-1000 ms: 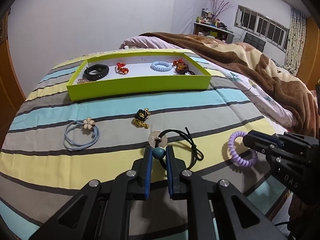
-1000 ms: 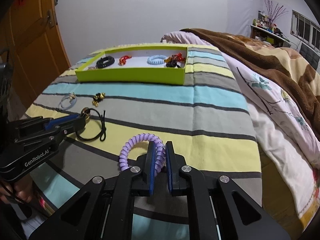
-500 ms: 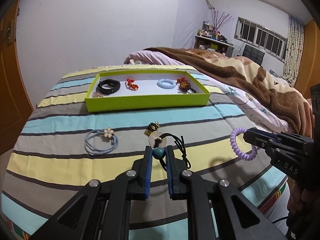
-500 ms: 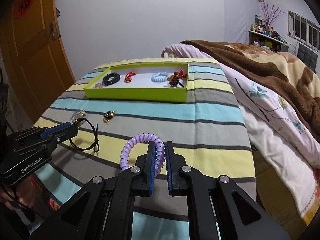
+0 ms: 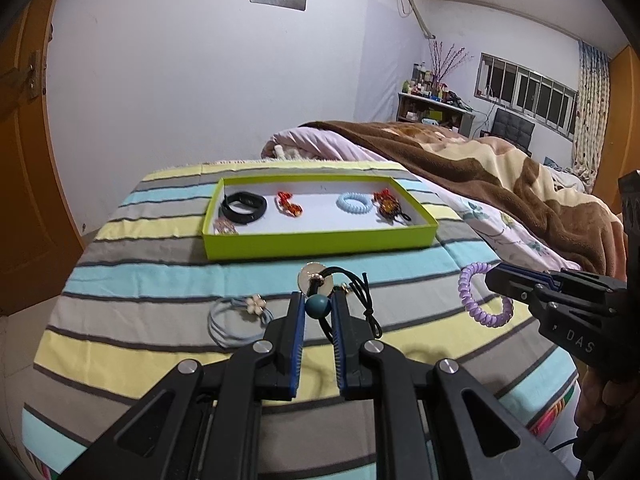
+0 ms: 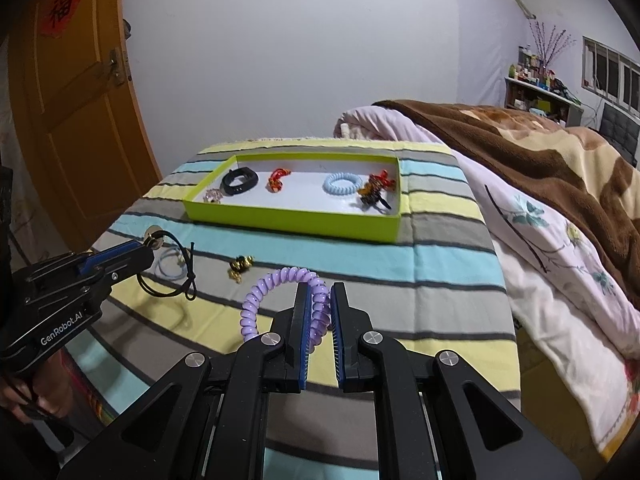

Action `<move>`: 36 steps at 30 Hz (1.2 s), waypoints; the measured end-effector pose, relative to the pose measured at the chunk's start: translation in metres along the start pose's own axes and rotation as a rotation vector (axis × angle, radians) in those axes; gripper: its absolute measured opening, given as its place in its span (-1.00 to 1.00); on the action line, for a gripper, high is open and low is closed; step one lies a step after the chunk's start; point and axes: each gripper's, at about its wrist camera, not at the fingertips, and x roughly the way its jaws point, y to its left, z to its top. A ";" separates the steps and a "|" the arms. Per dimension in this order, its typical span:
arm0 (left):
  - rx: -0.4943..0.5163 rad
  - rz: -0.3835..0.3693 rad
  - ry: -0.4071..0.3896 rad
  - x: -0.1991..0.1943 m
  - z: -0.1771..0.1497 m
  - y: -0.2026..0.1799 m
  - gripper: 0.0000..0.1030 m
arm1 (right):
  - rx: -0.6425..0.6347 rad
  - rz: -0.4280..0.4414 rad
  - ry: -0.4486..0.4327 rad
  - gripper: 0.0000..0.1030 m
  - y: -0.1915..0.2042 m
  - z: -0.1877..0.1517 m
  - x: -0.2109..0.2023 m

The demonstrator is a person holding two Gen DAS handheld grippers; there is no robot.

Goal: Organize jewelry
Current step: 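Carry the lavender coil and black cord tie into the green box and open both tools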

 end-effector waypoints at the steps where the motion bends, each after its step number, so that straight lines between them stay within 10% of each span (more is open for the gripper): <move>1: 0.000 0.003 -0.002 0.001 0.002 0.001 -0.73 | -0.003 0.001 -0.002 -0.81 0.001 0.002 0.001; 36: 0.020 0.073 -0.031 0.102 0.084 0.026 -0.73 | -0.016 -0.035 -0.008 -0.81 -0.017 0.090 0.107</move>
